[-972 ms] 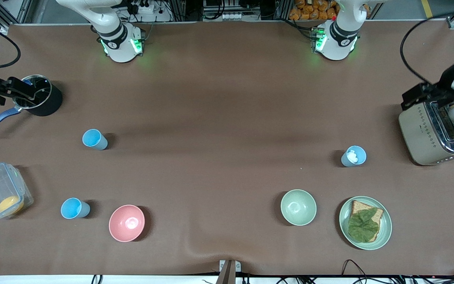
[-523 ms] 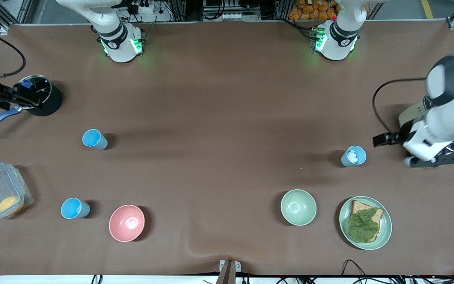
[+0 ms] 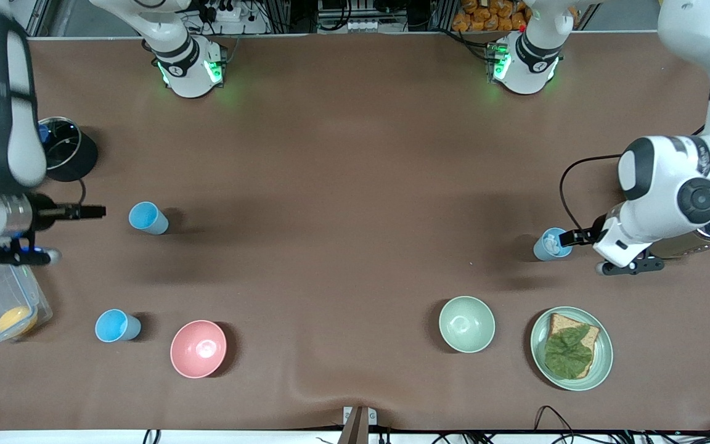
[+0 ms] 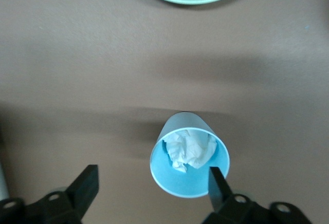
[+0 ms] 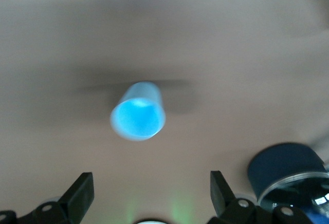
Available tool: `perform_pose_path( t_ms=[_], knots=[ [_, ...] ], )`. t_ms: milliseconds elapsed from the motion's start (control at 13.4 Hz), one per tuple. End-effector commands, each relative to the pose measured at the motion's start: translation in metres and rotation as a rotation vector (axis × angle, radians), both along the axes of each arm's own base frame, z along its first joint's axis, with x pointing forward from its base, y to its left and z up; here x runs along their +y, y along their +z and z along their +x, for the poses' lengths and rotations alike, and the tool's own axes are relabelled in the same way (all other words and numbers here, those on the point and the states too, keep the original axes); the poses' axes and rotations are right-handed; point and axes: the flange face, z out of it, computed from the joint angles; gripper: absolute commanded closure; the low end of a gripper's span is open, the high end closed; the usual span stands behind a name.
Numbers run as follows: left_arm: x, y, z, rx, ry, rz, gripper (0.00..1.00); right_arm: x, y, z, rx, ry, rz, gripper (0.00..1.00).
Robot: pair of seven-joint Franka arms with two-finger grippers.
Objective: Stack blue cups with both arms
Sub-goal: 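Close the left gripper on the tissue cup while the right gripper grasps the blue cup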
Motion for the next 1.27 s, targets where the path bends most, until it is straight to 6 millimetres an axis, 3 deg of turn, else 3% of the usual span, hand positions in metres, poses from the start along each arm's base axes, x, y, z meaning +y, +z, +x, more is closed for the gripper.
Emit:
perform_pose_path(
  t_ms=[0, 224, 449, 523, 748, 897, 1196],
  knots=[
    [0.01, -0.018, 0.0, 0.006, -0.013, 0.004, 0.23, -0.024, -0.037, -0.008, -0.003, -0.012, 0.027, 0.0],
    [0.007, -0.033, 0.0, 0.012, -0.014, -0.001, 0.49, -0.017, -0.049, -0.019, -0.052, -0.013, 0.015, 0.0],
    [0.006, -0.043, 0.001, 0.007, -0.014, -0.004, 0.93, 0.017, -0.06, -0.033, -0.114, 0.002, -0.012, 0.0],
    [0.005, -0.043, 0.002, 0.005, -0.015, -0.005, 1.0, 0.025, -0.064, -0.042, -0.14, 0.007, -0.016, 0.0],
    [-0.012, -0.031, 0.004, -0.011, -0.022, -0.011, 1.0, 0.036, -0.088, -0.069, -0.206, 0.024, -0.028, 0.0],
    [-0.034, -0.012, 0.004, -0.027, -0.023, -0.023, 1.0, 0.031, -0.097, -0.071, -0.2, 0.017, -0.03, 0.0],
    [-0.103, 0.017, -0.007, -0.011, 0.031, -0.038, 1.0, 0.035, -0.118, -0.075, -0.171, 0.023, -0.028, 0.0]
  ],
)
